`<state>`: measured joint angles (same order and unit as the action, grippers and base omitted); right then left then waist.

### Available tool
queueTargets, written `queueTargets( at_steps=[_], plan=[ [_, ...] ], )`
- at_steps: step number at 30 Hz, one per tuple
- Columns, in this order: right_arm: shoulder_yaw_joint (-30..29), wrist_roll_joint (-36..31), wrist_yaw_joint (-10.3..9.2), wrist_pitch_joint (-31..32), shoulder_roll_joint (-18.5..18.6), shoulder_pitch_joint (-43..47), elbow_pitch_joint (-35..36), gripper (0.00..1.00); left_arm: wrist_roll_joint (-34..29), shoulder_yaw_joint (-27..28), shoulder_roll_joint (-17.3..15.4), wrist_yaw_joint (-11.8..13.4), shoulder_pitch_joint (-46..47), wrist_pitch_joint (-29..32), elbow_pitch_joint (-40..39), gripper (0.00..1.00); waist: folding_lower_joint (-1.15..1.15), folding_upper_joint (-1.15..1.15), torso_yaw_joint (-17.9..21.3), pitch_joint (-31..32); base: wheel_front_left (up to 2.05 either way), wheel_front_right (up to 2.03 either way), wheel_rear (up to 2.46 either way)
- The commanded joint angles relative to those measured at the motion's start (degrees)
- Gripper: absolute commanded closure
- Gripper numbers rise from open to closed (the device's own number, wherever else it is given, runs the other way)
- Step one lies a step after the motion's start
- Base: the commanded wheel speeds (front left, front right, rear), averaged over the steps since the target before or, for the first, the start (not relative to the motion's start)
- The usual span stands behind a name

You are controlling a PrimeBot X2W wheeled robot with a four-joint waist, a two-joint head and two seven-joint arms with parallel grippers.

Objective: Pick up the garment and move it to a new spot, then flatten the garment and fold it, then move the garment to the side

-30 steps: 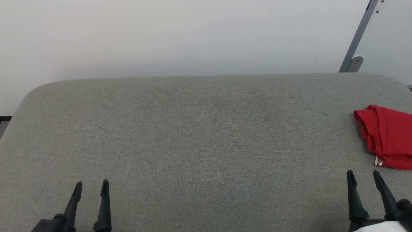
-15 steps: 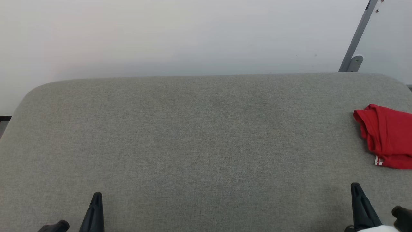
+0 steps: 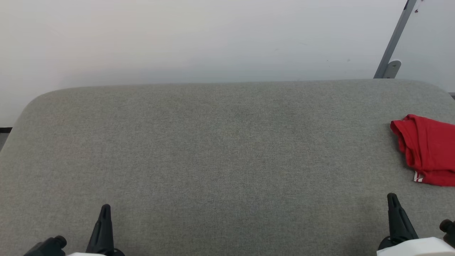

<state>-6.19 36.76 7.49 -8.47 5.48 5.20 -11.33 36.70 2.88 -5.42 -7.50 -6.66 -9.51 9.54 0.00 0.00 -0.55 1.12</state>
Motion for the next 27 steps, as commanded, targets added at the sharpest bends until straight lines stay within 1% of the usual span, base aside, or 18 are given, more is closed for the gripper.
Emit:
queueTargets(
  at_steps=[1,15,27],
  plan=[
    [-0.23,1.39,0.01,0.36,0.07,-1.39,0.64,1.0,1.65,0.34,-0.25,0.01,1.76,0.36,-0.58,1.0,0.0,0.0,0.0,0.0,0.0,0.0,0.0],
    [-0.27,12.34,0.01,3.33,-0.45,-3.5,-0.01,1.0,12.82,0.74,0.1,0.01,4.07,3.28,0.34,1.0,0.0,0.0,0.08,-0.18,0.0,0.0,0.0],
    [-0.31,20.54,0.01,5.57,-0.86,-5.18,-0.5,1.0,21.06,1.09,0.4,0.01,5.83,5.55,1.11,1.0,0.0,0.0,0.14,-0.34,0.0,0.0,0.0]
  ],
)
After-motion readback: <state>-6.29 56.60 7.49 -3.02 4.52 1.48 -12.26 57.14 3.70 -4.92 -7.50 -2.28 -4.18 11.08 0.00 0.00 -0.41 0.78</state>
